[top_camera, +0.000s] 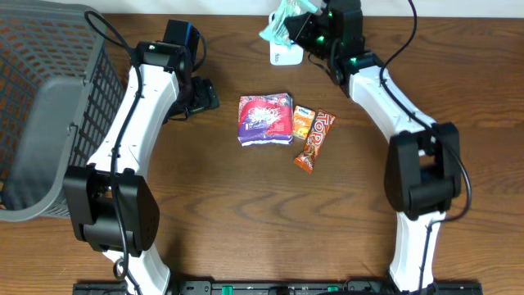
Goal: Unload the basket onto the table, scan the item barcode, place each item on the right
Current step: 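Move the held green pack to the white scanner and hold it there, then carry the green pack to the right table edge and release it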
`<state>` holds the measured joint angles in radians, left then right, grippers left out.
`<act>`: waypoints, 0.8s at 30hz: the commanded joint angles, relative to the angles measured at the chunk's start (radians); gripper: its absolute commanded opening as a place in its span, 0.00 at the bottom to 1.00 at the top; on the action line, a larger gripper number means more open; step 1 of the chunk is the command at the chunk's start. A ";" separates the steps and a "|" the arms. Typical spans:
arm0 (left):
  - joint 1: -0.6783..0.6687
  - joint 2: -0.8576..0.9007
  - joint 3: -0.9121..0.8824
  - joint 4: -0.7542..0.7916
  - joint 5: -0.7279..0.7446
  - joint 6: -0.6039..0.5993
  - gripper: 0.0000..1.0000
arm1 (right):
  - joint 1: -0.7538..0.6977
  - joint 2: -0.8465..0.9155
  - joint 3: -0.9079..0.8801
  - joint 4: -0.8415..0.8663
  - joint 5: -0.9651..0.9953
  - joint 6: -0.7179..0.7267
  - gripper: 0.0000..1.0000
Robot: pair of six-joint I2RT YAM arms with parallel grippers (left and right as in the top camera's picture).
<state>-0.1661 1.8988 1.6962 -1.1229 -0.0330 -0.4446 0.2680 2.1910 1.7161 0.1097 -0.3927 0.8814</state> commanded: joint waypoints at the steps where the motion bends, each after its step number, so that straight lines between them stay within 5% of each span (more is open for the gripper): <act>1: 0.004 -0.011 -0.002 -0.006 -0.013 0.006 0.98 | -0.019 0.068 0.003 0.107 -0.119 0.085 0.01; 24: 0.004 -0.011 -0.002 -0.006 -0.013 0.006 0.98 | -0.047 0.119 0.004 0.057 0.006 0.037 0.01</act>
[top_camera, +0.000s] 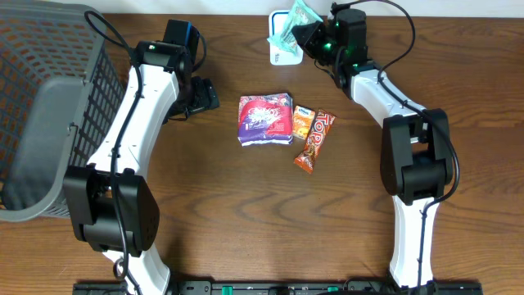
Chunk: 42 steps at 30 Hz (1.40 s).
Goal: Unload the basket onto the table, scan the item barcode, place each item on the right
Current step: 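Carry the green pack to the right table edge and release it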
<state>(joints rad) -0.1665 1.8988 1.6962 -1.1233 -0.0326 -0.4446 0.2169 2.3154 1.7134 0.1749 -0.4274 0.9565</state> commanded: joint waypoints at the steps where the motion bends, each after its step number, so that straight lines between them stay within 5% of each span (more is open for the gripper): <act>1: 0.005 -0.011 -0.002 -0.005 -0.013 0.006 0.98 | 0.007 -0.004 0.007 -0.011 0.049 -0.039 0.01; 13: 0.005 -0.011 -0.002 -0.005 -0.013 0.006 0.98 | -0.045 -0.068 0.009 0.101 -0.095 -0.053 0.01; 29: 0.005 -0.011 -0.002 -0.006 -0.013 0.006 0.98 | -0.522 -0.283 0.008 -0.785 0.233 -0.385 0.01; 36: 0.005 -0.011 -0.002 -0.005 -0.013 0.006 0.98 | -0.705 -0.235 0.006 -0.875 0.317 -0.517 0.02; 38: 0.005 -0.011 -0.002 -0.005 -0.013 0.006 0.98 | -0.742 -0.218 0.005 -0.875 0.325 -0.521 0.13; 39: 0.005 -0.011 -0.002 -0.005 -0.013 0.006 0.98 | -0.758 -0.206 0.005 -0.875 0.325 -0.521 0.34; 41: 0.005 -0.011 -0.002 -0.005 -0.013 0.006 0.98 | -0.780 -0.184 0.005 -0.877 0.316 -0.520 0.92; 42: 0.005 -0.011 -0.002 -0.005 -0.013 0.006 0.98 | -0.787 -0.173 0.005 -0.883 0.309 -0.520 0.99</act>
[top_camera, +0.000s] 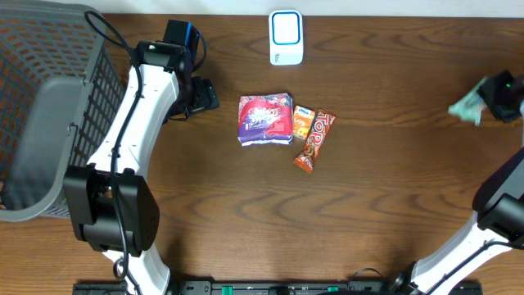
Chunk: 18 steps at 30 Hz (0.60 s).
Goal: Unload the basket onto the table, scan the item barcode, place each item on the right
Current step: 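Carry the green pack to the right table edge and release it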
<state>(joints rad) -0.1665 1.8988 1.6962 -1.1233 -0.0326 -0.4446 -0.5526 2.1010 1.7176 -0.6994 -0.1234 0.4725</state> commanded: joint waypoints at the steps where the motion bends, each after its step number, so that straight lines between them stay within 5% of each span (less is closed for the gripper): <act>1: 0.005 -0.011 -0.002 -0.005 -0.013 0.006 0.98 | -0.022 0.049 0.001 -0.019 -0.002 -0.036 0.99; 9: 0.005 -0.011 -0.002 -0.005 -0.013 0.006 0.98 | -0.022 0.024 0.003 -0.071 -0.257 -0.117 0.99; 18: 0.005 -0.011 -0.002 -0.005 -0.013 0.006 0.98 | 0.013 -0.238 0.003 -0.052 -0.358 -0.077 0.99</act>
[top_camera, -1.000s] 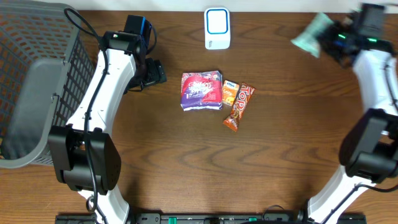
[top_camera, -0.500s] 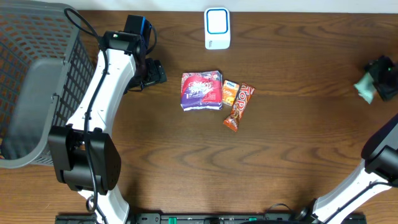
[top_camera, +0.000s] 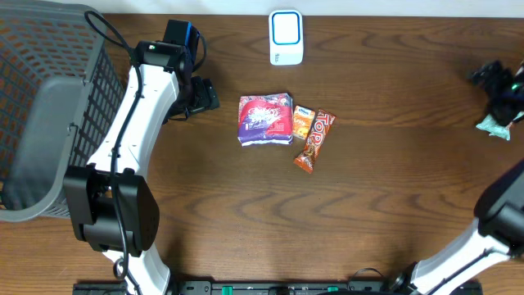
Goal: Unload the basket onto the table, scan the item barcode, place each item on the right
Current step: 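Carry the green pack to the right table edge and release it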
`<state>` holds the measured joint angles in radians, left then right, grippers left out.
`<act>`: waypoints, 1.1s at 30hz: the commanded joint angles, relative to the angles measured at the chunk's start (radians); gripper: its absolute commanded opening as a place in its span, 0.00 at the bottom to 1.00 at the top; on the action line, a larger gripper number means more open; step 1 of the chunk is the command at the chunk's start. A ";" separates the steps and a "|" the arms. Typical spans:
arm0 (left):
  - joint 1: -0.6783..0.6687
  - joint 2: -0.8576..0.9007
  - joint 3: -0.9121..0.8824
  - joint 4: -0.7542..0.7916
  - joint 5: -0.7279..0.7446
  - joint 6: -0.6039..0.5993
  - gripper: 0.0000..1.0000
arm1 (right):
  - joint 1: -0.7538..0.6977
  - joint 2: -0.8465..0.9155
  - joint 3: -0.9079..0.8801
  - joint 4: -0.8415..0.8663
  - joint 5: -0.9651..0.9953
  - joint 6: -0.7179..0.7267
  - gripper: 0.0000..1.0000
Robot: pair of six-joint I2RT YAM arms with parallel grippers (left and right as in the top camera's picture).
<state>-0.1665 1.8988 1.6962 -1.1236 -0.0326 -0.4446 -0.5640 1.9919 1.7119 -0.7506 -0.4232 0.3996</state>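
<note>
The white barcode scanner (top_camera: 286, 37) with its blue-rimmed window stands at the back middle of the table. A teal packet (top_camera: 493, 124) lies on the wood at the far right edge, partly under my right arm. My right gripper (top_camera: 485, 76) sits just behind the packet, apart from it, and its dark fingers look spread with nothing between them. My left gripper (top_camera: 205, 96) hovers left of the centre group of packets. It holds nothing, and its jaws are too dark to read.
A purple packet (top_camera: 264, 120), a small orange packet (top_camera: 303, 121) and an orange Top bar (top_camera: 315, 141) lie together mid-table. A grey wire basket (top_camera: 49, 106) fills the left side.
The teal packet was in my right gripper above the table's right side. Now it lies on the wood at the right edge, and the gripper is apart from it. The left arm is unchanged.
My right gripper first held the teal packet at the scanner, and still held it over the scanner window at the following moment. Later it held the packet far out to the right. Now the packet rests on the table there, let go.
</note>
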 commanded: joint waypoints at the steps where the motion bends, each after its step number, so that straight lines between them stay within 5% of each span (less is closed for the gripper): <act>1: 0.005 -0.011 -0.002 -0.005 -0.013 0.006 0.98 | 0.035 -0.156 0.009 -0.010 -0.059 -0.004 0.99; 11: 0.005 -0.011 -0.002 -0.005 -0.013 0.006 0.98 | 0.285 -0.239 -0.013 -0.301 -0.043 -0.005 0.99; 15: 0.005 -0.011 -0.002 -0.005 -0.013 0.006 0.98 | 0.426 -0.214 -0.088 -0.295 0.103 -0.004 0.99; 25: 0.005 -0.011 -0.002 -0.005 -0.013 0.006 0.98 | 0.645 -0.151 -0.280 -0.175 0.111 0.042 0.99; 33: 0.005 -0.011 -0.002 -0.005 -0.013 0.006 0.98 | 0.725 -0.140 -0.511 0.083 0.098 0.276 0.62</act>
<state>-0.1665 1.8988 1.6962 -1.1233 -0.0326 -0.4446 0.1410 1.8435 1.2560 -0.7101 -0.3233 0.5678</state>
